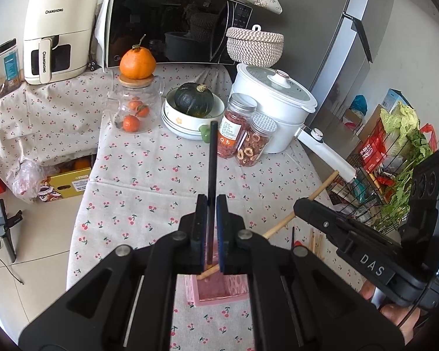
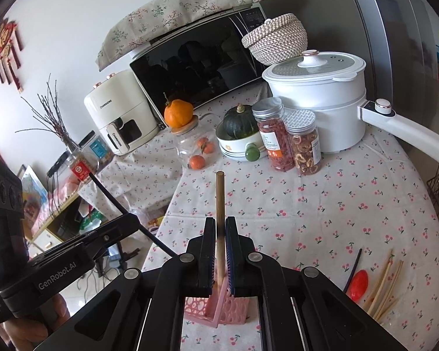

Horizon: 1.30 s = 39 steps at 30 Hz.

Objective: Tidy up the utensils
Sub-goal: 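Carry both chopsticks over the pink basket and open both tools to drop them in, then move the left tool back to the utensil pile above the white spoon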

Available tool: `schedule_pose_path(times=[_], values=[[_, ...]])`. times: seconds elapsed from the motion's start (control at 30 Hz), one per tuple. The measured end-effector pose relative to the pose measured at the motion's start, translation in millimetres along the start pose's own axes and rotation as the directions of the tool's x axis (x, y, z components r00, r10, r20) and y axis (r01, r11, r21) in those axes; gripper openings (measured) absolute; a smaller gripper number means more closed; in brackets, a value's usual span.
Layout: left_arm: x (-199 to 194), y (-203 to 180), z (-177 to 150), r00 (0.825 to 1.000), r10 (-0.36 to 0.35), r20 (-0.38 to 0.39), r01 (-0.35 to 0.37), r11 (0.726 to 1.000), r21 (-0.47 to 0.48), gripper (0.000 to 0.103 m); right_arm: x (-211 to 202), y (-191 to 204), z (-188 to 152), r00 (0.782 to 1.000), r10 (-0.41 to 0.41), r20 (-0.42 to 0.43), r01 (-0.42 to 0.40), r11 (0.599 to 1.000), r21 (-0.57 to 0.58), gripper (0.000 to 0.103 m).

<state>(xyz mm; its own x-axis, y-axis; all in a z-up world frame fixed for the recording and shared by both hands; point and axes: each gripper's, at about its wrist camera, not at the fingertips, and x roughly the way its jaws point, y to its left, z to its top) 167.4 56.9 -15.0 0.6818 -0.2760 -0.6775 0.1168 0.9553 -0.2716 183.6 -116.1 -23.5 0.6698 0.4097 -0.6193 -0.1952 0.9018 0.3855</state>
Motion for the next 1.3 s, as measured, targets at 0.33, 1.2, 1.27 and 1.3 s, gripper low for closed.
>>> schedule_pose_path(times=[0.33, 1.2, 1.27, 1.3], values=[[-10, -2, -1, 0.997, 0.03, 0.074, -0.03, 1.0, 0.002, 0.053, -18, -7, 5, 0.998, 0.034, 0.055, -0.036, 0.998, 0.046, 0.032], [-29, -31, -50, 0.994, 0.108, 0.013, -0.109, 0.992, 0.061, 0.099, -105, -50, -21, 0.98, -0.158, 0.121, 0.168, 0.983, -0.08, 0.093], [-30, -37, -53, 0.994, 0.106, 0.008, -0.106, 0.991, 0.082, 0.099, -110, -55, -25, 0.978, -0.175, 0.117, 0.185, 0.979, -0.081, 0.093], [-30, -41, -55, 0.995, 0.104, 0.005, -0.104, 0.99, 0.093, 0.099, -112, -58, -26, 0.976, -0.183, 0.113, 0.193, 0.978, -0.081, 0.094]])
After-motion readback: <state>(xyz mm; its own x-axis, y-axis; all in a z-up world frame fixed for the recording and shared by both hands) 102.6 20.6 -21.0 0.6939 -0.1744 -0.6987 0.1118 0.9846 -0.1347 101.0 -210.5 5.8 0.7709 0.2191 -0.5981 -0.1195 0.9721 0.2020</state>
